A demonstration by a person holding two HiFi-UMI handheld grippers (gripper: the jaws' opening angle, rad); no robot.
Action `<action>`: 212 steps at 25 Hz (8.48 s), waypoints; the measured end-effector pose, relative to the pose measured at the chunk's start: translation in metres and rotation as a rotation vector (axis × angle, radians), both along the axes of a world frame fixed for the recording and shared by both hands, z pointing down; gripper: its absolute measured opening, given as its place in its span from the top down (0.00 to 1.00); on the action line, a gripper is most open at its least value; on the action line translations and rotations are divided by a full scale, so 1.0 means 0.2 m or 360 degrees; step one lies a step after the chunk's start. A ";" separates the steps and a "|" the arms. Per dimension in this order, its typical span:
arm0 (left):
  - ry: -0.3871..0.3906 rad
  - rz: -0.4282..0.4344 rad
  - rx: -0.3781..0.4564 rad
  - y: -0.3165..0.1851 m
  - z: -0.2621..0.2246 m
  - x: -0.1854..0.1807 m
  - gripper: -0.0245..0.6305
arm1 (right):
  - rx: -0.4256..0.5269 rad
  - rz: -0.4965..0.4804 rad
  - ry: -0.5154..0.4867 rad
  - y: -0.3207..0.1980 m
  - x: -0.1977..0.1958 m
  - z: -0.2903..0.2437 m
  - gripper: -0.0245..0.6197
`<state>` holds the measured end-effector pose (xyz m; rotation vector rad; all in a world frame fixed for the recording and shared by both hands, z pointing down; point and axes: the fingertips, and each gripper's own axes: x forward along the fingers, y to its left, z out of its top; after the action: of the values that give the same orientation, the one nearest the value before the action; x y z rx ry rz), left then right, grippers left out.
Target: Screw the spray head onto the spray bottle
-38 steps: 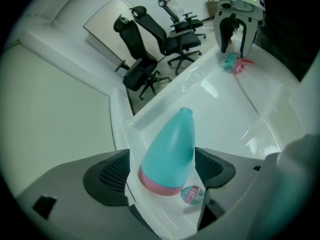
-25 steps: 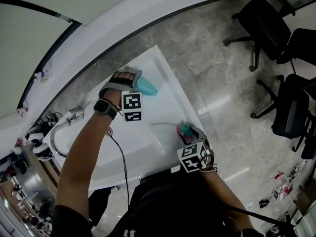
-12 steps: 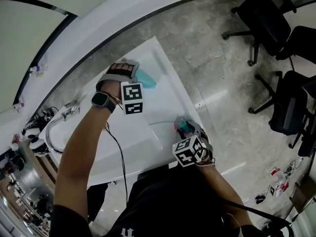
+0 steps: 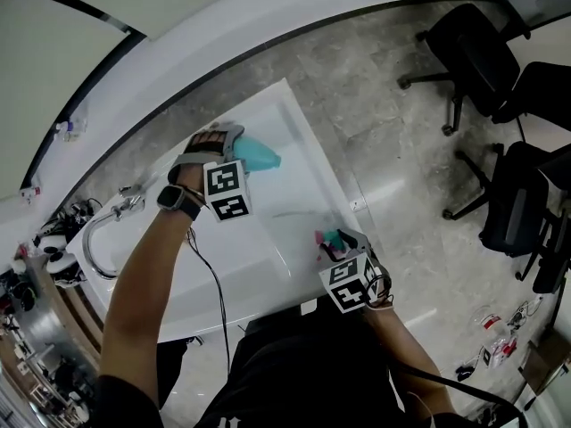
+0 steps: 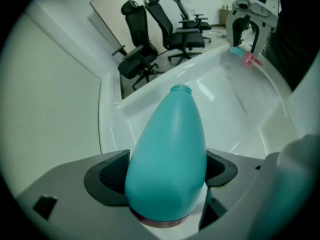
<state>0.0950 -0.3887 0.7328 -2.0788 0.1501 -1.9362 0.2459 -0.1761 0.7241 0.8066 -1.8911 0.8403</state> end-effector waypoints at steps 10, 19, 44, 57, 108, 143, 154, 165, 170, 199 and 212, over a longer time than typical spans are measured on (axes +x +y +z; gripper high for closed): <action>0.0859 -0.0606 -0.0033 0.28 -0.54 0.08 0.32 | 0.0306 -0.0149 0.0013 0.01 0.03 -0.50 0.67; 0.1362 -0.0869 0.0033 0.59 -1.01 -0.06 0.32 | 0.0653 -0.0380 0.0066 0.08 -0.13 -1.06 0.67; 0.2111 -0.1021 0.0163 1.10 -1.69 -0.35 0.32 | 0.1556 -0.0753 0.0372 0.21 -0.41 -2.20 0.67; 0.2253 -0.1016 0.0062 1.23 -1.70 -0.30 0.32 | 0.1992 -0.0932 0.0839 0.05 -0.53 -2.59 0.67; 0.2228 -0.1183 -0.0059 1.26 -1.76 -0.23 0.32 | 0.1907 -0.2014 0.1633 0.21 -1.06 -2.23 0.67; 0.2628 -0.0802 -0.0455 1.42 -2.12 -0.32 0.32 | 0.0827 -0.1100 -0.1659 0.38 -1.29 -2.58 0.60; 0.2370 -0.0981 -0.0104 1.34 -2.05 -0.36 0.32 | 0.0994 -0.1019 -0.1292 0.34 -1.29 -2.52 0.76; 0.2299 -0.1327 0.0093 1.22 -1.94 -0.41 0.32 | 0.1224 -0.0526 -0.0990 0.19 -1.29 -2.43 0.76; 0.2313 -0.1359 -0.0003 1.21 -1.89 -0.41 0.32 | 0.1262 -0.0496 -0.0878 0.19 -1.29 -2.36 0.76; 0.2385 -0.1236 -0.0086 1.28 -1.98 -0.34 0.32 | 0.1083 -0.0724 -0.1102 0.25 -1.24 -2.47 0.75; 0.2146 -0.1394 0.0205 1.20 -1.86 -0.41 0.32 | 0.0883 -0.0550 -0.0691 0.14 -1.26 -2.35 0.77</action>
<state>0.0128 -0.1484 0.3599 -3.0582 1.5593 -0.2955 -0.0068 -0.1480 0.2550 0.6109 -2.6165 0.2799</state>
